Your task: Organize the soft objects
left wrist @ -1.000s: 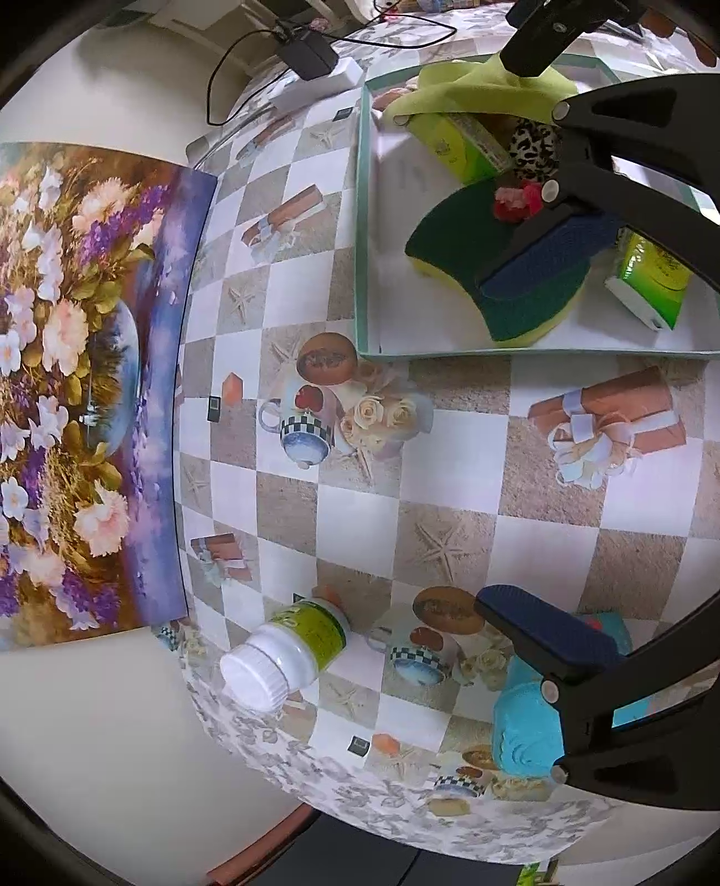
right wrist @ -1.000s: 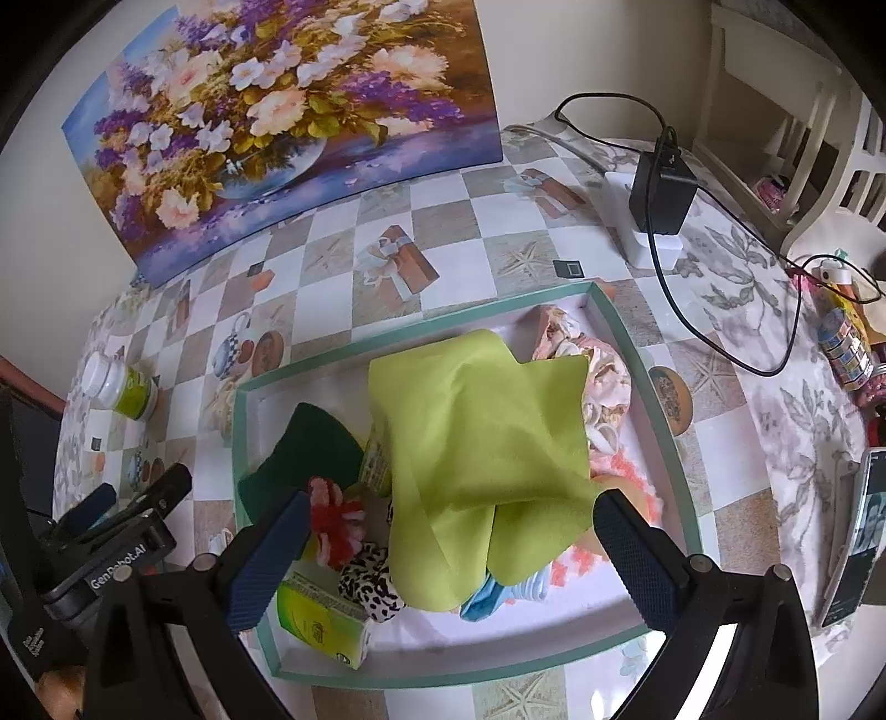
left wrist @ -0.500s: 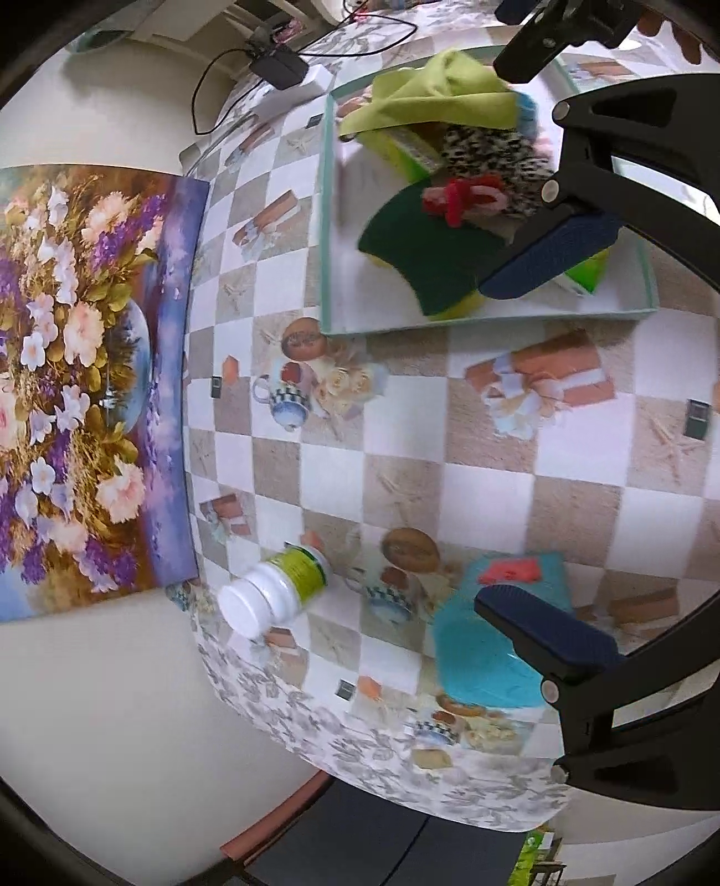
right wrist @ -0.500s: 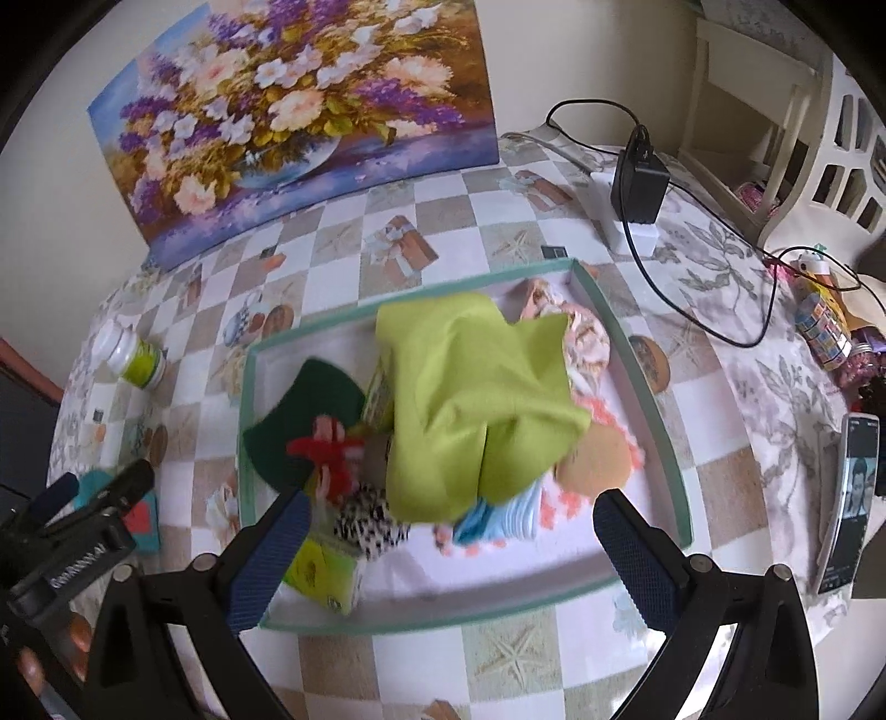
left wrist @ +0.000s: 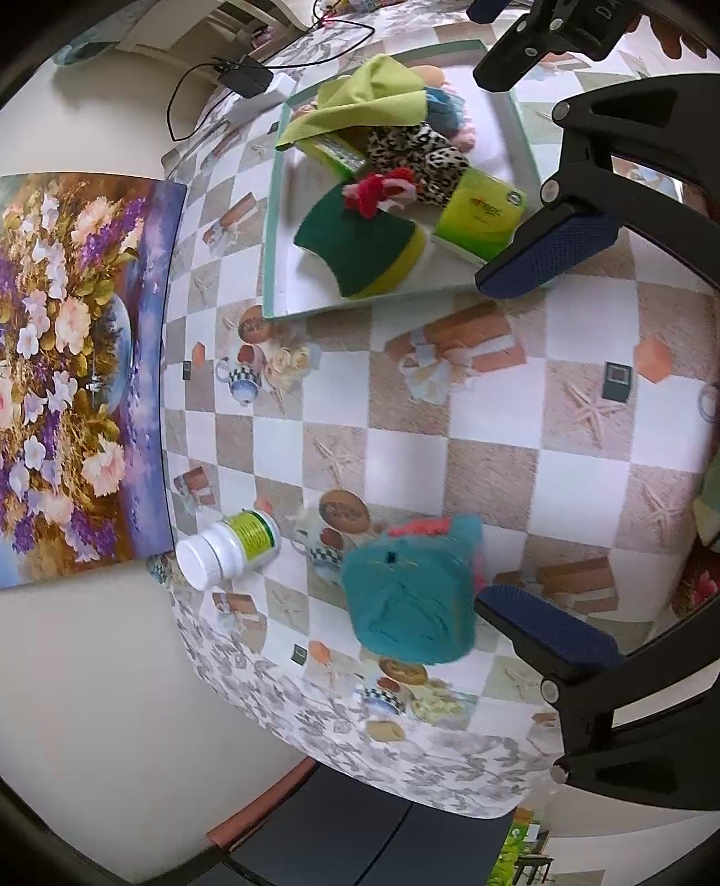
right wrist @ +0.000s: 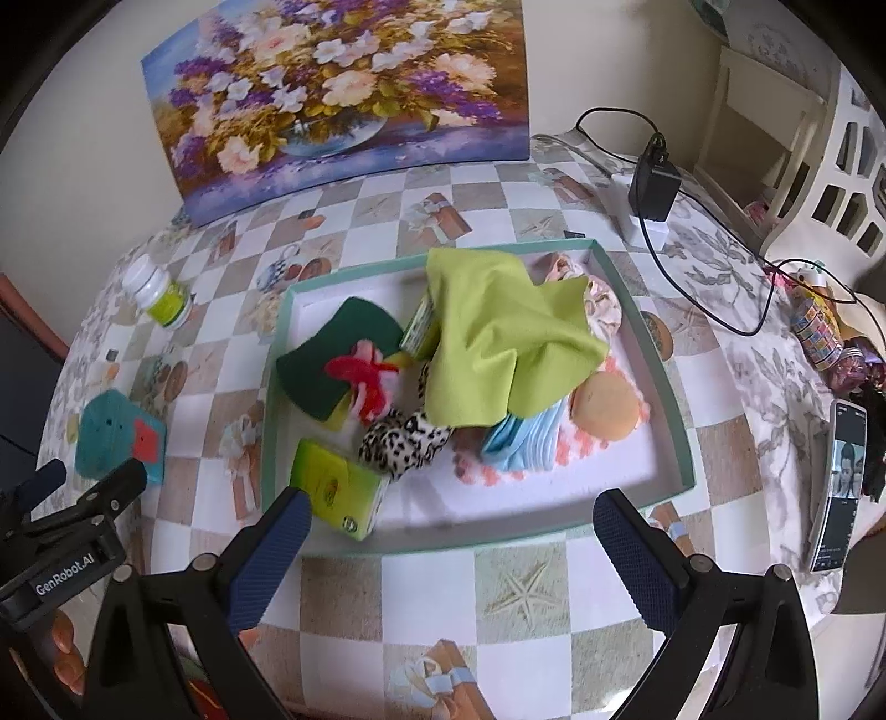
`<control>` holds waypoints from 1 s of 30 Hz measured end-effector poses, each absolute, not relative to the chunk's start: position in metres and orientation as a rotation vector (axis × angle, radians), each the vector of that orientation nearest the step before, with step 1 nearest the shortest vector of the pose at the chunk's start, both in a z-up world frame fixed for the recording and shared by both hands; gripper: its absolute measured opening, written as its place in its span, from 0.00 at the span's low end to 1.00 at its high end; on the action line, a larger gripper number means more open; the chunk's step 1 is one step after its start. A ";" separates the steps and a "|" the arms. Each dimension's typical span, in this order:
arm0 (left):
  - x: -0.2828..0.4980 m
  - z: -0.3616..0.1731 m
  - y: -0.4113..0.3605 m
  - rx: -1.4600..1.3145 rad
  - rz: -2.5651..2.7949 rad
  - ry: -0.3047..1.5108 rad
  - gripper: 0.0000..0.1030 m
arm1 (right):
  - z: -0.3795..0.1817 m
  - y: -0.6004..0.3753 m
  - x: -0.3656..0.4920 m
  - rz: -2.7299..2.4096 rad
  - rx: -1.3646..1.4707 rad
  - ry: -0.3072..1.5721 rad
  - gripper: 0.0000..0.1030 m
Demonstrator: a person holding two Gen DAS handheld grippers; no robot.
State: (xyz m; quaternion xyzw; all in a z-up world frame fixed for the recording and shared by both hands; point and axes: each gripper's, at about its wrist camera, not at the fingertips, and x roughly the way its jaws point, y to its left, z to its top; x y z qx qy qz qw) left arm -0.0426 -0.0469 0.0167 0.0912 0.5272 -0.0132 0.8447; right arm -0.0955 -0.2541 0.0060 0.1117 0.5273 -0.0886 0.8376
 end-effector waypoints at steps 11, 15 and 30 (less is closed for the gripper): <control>-0.066 0.015 -0.036 0.192 -0.015 1.101 1.00 | 0.004 -0.239 -0.113 -0.167 0.207 1.112 1.00; -0.069 0.012 -0.034 0.189 -0.025 1.108 1.00 | 0.005 -0.237 -0.115 -0.171 0.205 1.107 1.00; -0.059 0.002 -0.029 0.176 -0.026 1.121 1.00 | -0.002 -0.244 -0.111 -0.192 0.205 1.111 1.00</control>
